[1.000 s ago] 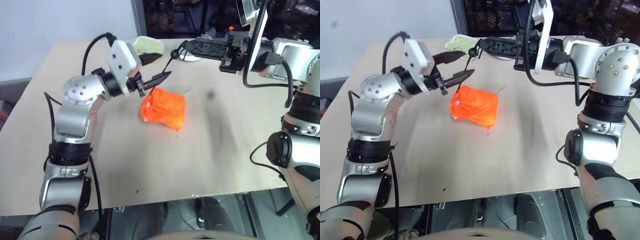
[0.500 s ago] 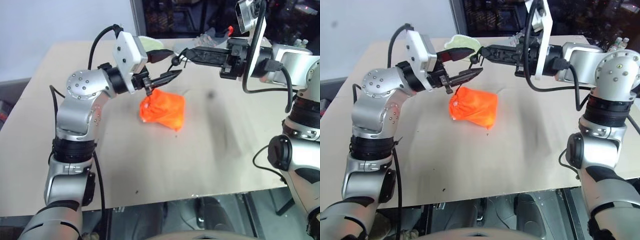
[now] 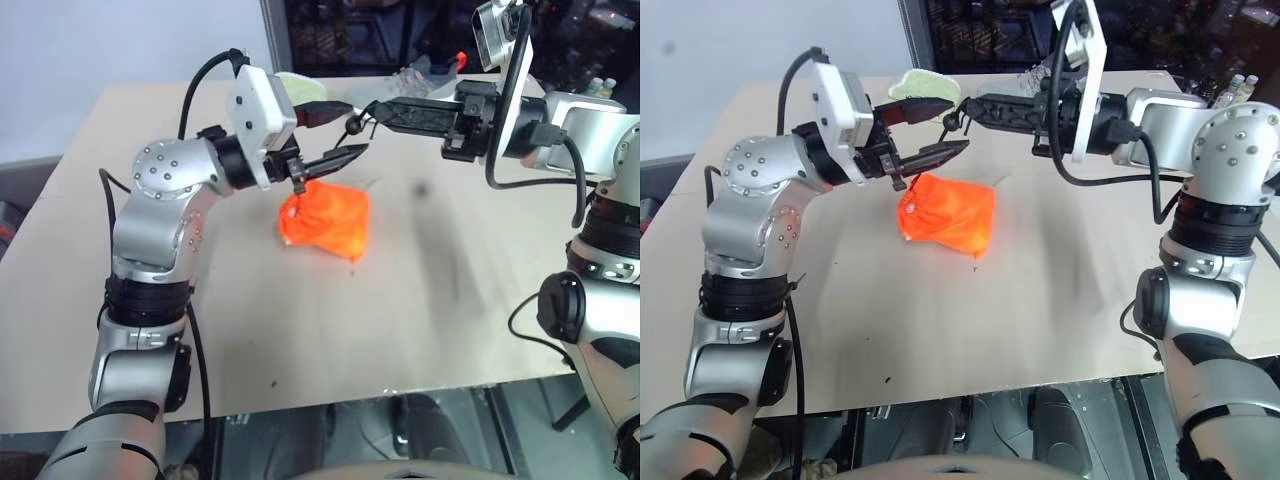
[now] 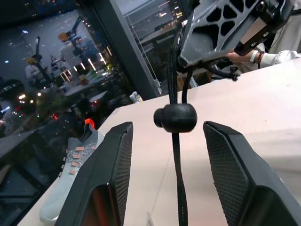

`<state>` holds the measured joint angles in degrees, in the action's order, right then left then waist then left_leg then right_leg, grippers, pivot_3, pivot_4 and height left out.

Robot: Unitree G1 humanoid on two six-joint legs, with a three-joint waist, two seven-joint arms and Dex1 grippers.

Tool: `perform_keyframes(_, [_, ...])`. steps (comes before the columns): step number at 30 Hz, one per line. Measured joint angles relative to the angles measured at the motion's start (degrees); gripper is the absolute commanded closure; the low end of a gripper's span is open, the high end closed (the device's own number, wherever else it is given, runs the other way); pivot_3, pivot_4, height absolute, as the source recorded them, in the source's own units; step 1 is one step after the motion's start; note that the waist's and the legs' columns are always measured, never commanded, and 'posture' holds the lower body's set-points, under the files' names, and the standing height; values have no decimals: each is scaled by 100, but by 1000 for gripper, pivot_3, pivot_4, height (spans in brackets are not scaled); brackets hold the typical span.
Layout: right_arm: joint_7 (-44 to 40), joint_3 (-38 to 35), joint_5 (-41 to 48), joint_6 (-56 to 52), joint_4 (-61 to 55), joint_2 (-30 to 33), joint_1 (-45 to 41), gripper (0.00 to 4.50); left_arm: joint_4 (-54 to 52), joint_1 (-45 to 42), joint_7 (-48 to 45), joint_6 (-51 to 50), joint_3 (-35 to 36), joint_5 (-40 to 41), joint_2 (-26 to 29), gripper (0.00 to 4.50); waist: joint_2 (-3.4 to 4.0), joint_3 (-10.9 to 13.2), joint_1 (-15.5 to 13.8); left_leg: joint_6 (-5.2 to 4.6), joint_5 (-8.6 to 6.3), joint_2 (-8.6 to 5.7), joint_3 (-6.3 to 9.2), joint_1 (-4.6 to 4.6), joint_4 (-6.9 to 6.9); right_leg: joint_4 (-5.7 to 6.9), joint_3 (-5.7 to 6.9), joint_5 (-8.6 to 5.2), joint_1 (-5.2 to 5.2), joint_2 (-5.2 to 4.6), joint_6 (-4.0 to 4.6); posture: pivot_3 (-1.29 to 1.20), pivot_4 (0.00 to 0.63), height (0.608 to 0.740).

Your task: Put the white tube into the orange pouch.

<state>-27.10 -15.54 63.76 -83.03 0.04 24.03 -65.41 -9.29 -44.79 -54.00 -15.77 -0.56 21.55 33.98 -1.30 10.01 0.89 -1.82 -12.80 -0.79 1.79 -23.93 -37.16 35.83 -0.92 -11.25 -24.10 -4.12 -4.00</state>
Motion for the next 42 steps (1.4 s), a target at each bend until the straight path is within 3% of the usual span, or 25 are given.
perform_keyframes(2, [0, 4, 0, -11, 0, 0, 16, 4500, 1, 0, -3, 18, 2, 0, 0, 2054, 0, 0, -1, 0, 0, 0, -1, 0, 0, 0, 0, 0, 0, 0, 0, 0, 150, 740])
perform_keyframes(3, [-1, 5, 0, -15, 0, 4, 37, 4500, 1, 0, -10, 43, 2, 0, 0, 2555, 0, 0, -1, 0, 0, 0, 0, 0, 0, 0, 0, 0, 0, 0, 0, 0, 150, 740])
perform_keyframes(5, [-1, 5, 0, -25, 0, 12, 51, 4500, 1, 0, -29, 93, 3, 1, 0, 3135, 0, 0, -1, 0, 0, 0, 0, 0, 0, 0, 0, 0, 0, 0, 0, 0, 150, 740])
perform_keyframes(7, [-3, 5, 0, -28, 0, 23, 51, 4500, 1, 0, -46, 115, 3, 5, 0, 4087, 0, 0, -1, 0, 0, 0, 0, 0, 0, 0, 0, 0, 0, 0, 0, 0, 150, 740])
perform_keyframes(8, [-4, 6, 0, -28, 0, 28, 51, 4500, 1, 0, -47, 115, 3, 7, -2, 4280, 0, 0, -1, 0, 0, 0, 0, 0, 0, 0, 0, 0, 0, 0, 0, 0, 150, 740])
perform_keyframes(17, [77, -39, 53, -10, 19, -43, 50, 4500, 1, 122, 63, 143, -1, -76, -58, 4278, 0, 0, 1, 0, 0, 0, -1, 5, 0, 2, -2, 0, 2, 0, 0, 0, 150, 740])
perform_keyframes(24, [853, -778, 464, 433, 630, -548, -455, 4500, 314, 1304, 321, 231, -107, -471, -100, 4278, 1, 0, 11, 0, 0, 2, -2, 7, 2, 3, -5, 0, 1, 1, 0, 0, 150, 740])
perform_keyframes(33, [1288, -864, 438, 1004, 1428, -576, -779, 4500, 430, 1985, 912, 214, 0, -589, -201, 4278, 0, -1, -13, 0, 0, 1, -4, 7, 2, 1, 3, 0, 5, -1, 0, 0, 150, 740])
perform_keyframes(39, [1204, -787, 160, 1316, 1695, -363, -966, 4500, 366, 1877, 1249, -98, 84, -431, -431, 4278, 0, -1, -13, -1, 0, 0, -2, 6, 2, 0, 2, 0, 5, -2, 0, 0, 150, 740])
perform_keyframes(42, [985, -768, -112, 1755, 1763, -230, -1148, 4500, 745, 1173, 1650, -390, 296, -283, -615, 4278, -1, -1, -24, 0, 0, -1, -6, 3, -2, 2, 14, 0, 7, 0, 0, 0, 150, 740])
